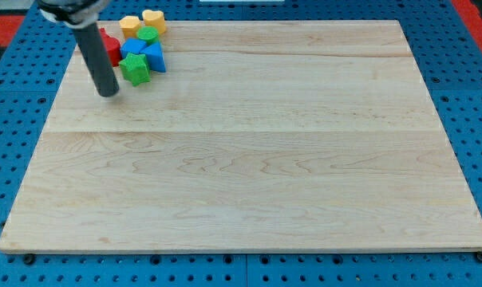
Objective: Push the blue cube into blue triangle
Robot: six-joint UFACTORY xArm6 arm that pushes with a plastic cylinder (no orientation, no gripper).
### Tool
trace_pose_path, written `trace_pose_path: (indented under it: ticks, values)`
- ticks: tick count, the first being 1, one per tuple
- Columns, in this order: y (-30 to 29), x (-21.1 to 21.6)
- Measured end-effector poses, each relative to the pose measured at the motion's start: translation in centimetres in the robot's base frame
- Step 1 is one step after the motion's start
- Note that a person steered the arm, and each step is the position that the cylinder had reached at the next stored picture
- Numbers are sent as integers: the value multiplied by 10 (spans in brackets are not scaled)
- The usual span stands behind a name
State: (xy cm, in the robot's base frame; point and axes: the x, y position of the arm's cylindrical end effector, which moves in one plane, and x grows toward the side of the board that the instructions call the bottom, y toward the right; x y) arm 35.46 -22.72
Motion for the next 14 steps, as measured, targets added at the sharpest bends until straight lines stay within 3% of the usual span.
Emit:
trace_pose_path:
  ticks: [1, 2, 3, 5, 7, 11, 12, 14]
  values:
    - [-72, -19]
    - [-76, -38]
    - [-71, -92]
    - [-48, -117]
    - [-18, -96]
    - [44, 37]
    - [32, 44]
    - [16, -11]
